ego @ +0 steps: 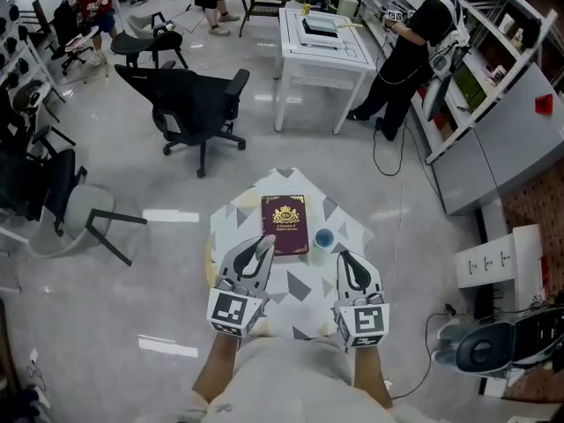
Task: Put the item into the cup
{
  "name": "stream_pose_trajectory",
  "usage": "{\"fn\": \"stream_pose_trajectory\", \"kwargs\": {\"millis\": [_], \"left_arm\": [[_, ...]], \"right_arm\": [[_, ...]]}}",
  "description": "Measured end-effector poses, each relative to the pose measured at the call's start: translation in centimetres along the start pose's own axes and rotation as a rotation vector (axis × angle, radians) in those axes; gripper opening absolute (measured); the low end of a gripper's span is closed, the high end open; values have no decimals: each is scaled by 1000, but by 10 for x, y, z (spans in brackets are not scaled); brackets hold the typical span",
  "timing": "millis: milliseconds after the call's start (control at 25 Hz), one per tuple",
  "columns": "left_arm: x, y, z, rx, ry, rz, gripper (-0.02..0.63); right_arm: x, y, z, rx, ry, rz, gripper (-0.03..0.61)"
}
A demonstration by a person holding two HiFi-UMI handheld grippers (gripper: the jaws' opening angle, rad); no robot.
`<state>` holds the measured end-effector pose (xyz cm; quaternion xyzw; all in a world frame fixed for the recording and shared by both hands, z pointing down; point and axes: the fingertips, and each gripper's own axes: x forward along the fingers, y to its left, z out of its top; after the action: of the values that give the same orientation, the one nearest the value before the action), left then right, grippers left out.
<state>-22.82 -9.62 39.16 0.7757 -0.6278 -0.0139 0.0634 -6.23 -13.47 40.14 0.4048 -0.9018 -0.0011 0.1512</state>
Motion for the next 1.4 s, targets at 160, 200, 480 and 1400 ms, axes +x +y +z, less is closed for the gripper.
{"fn": "stream_pose_trajectory", "kwargs": {"millis": [160,200,480,1400], "left_arm": [[4,-3,1,16,9,30,67],[5,-4,1,23,13,41,67],[20,-15,1,66,51,126,67],[106,-57,-37,74,167,124,67]], "right_arm": [[10,-4,0,12,-16,40,21],[13,-6,-1,16,-21,54,21],[34,-24,-9,57,-41,155,21],[69,-90,-51,114,11,232,21]]}}
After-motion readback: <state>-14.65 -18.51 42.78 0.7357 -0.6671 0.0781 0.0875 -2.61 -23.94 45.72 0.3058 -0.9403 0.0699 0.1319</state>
